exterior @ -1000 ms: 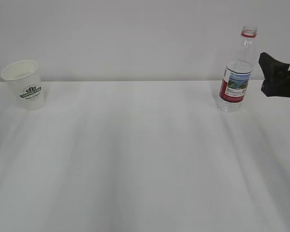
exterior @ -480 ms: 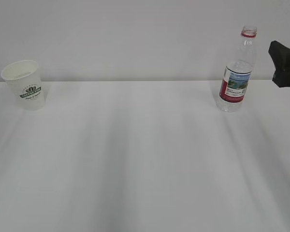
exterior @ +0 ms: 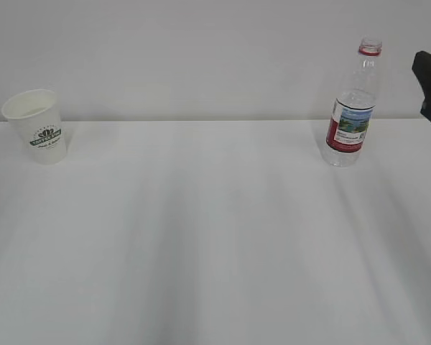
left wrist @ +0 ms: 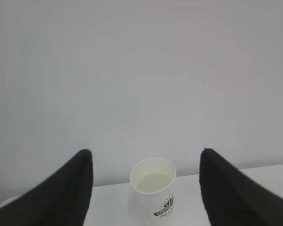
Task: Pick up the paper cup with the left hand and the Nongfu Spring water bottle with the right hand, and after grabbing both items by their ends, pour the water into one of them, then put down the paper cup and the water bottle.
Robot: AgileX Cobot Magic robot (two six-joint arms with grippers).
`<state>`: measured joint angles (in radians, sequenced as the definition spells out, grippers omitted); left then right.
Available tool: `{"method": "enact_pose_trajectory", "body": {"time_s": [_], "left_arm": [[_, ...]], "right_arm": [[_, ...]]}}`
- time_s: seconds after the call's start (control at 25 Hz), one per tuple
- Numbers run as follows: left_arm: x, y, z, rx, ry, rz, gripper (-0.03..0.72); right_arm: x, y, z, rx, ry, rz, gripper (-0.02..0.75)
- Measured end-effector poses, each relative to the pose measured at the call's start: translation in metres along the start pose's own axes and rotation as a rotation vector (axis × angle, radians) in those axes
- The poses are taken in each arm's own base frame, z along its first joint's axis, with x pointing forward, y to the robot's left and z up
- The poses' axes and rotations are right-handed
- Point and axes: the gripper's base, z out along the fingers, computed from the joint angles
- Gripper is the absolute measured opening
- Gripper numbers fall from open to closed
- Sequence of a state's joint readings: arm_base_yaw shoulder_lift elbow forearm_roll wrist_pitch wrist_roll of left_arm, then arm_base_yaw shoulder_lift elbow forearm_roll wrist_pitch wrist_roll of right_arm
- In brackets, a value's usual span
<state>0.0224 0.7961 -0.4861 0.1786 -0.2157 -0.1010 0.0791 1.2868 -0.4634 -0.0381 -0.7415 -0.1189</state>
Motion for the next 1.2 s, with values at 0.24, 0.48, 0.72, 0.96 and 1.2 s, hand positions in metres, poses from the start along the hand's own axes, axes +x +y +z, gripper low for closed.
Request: {"method": "enact_pose_trajectory", "body": {"time_s": [0.24,0.48,0.72,0.96,1.2], "left_arm": [[-0.006,0.001,-0.017,-0.015,-0.001,-0.001,0.516],[-0.006,0.002,-0.026,-0.029,0.02,-0.047,0.516],[-0.001,0.003,-0.029,-0.036,0.085,-0.09,0.516],[0.002,0.003,-0.031,-0.041,0.142,-0.095,0.516],[0.005,0.003,-0.033,-0.045,0.251,-0.132,0.516]], "right_arm": [[-0.012,0.0,-0.011,-0.019,0.01,-0.029,0.594],[-0.022,-0.001,-0.025,-0.02,0.026,-0.039,0.594],[-0.032,-0.003,-0.042,-0.016,0.056,-0.03,0.594],[-0.034,-0.004,-0.058,-0.016,0.131,-0.031,0.594],[-0.032,-0.005,-0.073,-0.017,0.229,-0.017,0.594]]}}
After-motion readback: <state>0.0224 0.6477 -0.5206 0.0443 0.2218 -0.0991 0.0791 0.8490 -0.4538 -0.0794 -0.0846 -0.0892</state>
